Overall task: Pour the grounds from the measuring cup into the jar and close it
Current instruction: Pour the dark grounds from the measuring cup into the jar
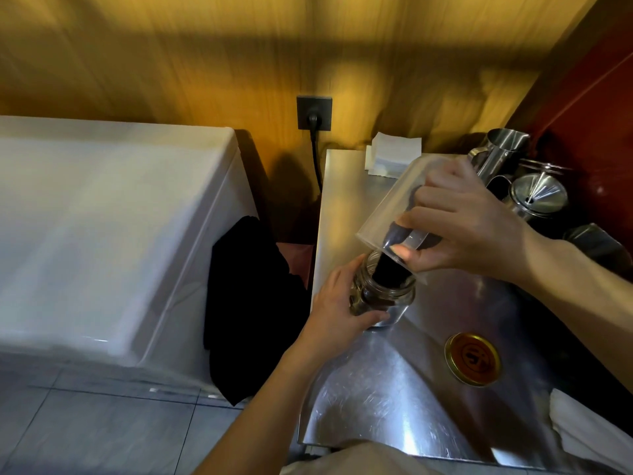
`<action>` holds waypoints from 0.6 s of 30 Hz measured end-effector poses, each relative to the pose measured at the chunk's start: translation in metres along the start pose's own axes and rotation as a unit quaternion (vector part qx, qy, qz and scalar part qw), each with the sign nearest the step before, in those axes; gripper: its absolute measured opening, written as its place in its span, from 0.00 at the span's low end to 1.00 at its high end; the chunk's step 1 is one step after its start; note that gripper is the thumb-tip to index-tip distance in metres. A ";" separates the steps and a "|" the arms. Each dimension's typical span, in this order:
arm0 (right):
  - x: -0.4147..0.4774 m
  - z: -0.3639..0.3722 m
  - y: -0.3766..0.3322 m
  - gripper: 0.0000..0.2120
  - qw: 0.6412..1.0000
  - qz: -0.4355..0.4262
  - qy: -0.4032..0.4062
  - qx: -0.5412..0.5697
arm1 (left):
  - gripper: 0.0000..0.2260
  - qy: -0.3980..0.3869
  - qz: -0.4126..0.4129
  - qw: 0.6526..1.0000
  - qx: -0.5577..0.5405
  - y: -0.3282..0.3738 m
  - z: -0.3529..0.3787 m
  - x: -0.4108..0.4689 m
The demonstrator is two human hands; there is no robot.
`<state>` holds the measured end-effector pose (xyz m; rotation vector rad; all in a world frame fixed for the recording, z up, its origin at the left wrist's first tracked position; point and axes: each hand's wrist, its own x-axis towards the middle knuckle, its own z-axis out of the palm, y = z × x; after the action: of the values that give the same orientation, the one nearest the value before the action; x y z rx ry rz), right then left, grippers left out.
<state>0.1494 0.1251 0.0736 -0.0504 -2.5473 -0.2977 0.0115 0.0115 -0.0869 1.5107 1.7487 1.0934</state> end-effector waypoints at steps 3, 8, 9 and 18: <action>0.000 0.000 0.000 0.18 1.000 0.004 0.001 0.004 | 0.37 0.004 -0.001 1.000 0.001 0.000 0.000 0.000; 0.001 0.001 0.001 0.18 1.000 0.001 0.003 0.005 | 0.36 0.006 -0.005 1.000 -0.013 0.002 -0.001 -0.002; 0.000 0.001 0.001 0.18 1.000 0.000 0.002 0.004 | 0.36 0.005 -0.005 1.000 -0.018 0.003 -0.001 -0.002; -0.002 -0.002 -0.003 0.17 1.000 0.006 -0.003 0.007 | 0.36 -0.006 0.001 0.999 -0.034 0.005 -0.004 -0.004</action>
<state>0.1519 0.1218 0.0739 -0.0613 -2.5540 -0.2761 0.0113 0.0072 -0.0814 1.4755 1.6854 1.1320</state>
